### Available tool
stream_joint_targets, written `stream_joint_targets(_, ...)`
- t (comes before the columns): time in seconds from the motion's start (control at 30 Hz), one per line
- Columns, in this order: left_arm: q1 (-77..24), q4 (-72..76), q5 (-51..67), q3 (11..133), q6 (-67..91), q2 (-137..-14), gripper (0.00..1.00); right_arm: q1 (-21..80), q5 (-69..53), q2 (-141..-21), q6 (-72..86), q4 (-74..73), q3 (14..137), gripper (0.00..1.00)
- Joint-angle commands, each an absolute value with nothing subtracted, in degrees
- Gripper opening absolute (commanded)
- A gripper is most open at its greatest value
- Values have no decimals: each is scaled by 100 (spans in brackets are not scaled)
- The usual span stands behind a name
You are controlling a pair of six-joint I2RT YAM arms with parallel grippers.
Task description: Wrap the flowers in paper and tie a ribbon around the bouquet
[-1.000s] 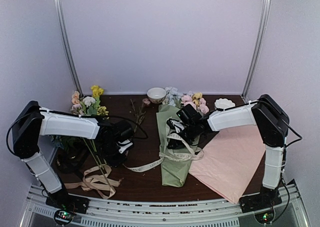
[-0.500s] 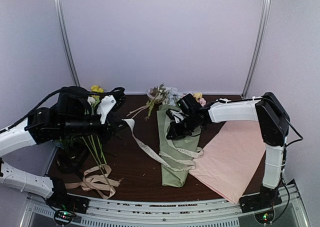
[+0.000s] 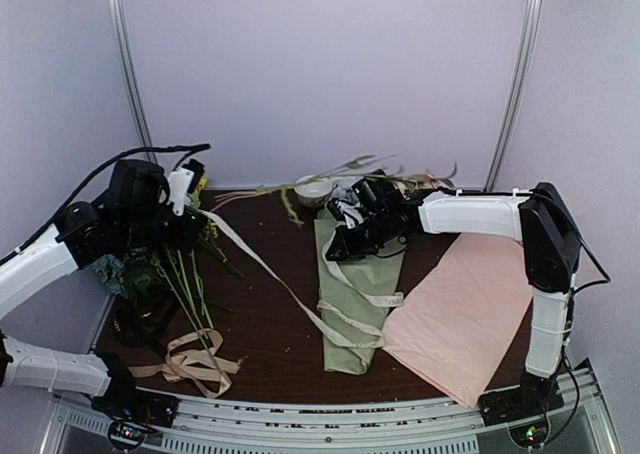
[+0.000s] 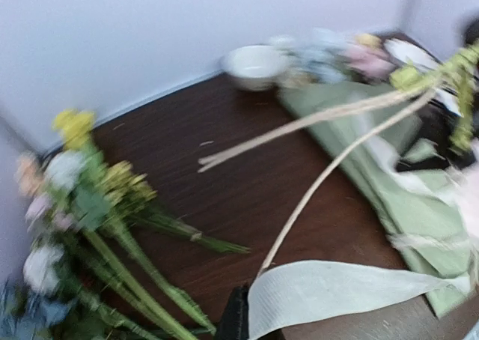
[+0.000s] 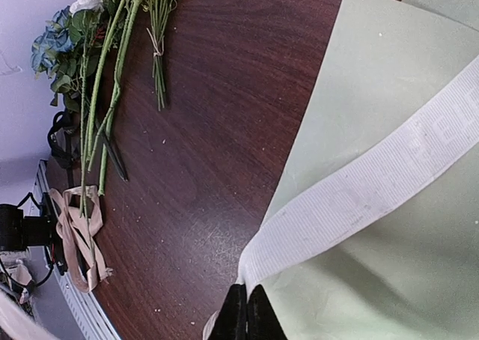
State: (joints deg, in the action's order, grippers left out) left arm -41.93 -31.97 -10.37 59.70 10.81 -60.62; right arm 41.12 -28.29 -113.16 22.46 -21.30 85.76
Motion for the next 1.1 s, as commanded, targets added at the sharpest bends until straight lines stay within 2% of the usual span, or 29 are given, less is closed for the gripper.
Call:
stream_joint_targets(0.0,-3166,-3692,-2051,5165,2960,-5047,0,4087,-2850,-11223,2253,-2160,8424,0)
stream_joint_targets(0.07,-3026,-3884,-2183,4871,3180,-4751,0,4083,-2844,-11225,2260,-2131,8359,0)
stream_joint_targets(0.17,-3007,-4468,-2305,4707,3391,-4927,0,4087,-2848,-11264,2243,-2157,8334,0)
stream_joint_targets(0.37,-3016,-4387,-1406,4131,3660,-5424,0,4087,-2809,-11296,2222,-2200,8286,0)
stream_joint_targets(0.4,-3015,-4371,-1369,4070,3660,-5457,6,4087,-2812,-11294,2227,-2200,8273,0)
stream_joint_targets(0.6,-3075,-4591,-1711,4129,3598,-5502,64,4087,-2812,-11289,2220,-2198,8253,0)
stream_joint_targets(0.67,-3279,-4795,-2060,4344,3576,-5600,72,4087,-2812,-11303,2219,-2197,8253,0)
stream_joint_targets(0.77,-3837,-4956,-2369,4857,3338,-6054,75,4087,-2808,-11302,2215,-2187,8238,0)
stream_joint_targets(0.93,-4210,-4622,-1799,5244,2741,-6929,75,4088,-2810,-11302,2218,-2193,8210,0)
stream_joint_targets(1.07,-4201,-4363,-1206,5303,1845,-7582,68,4087,-2815,-11302,2185,-2201,8191,0)
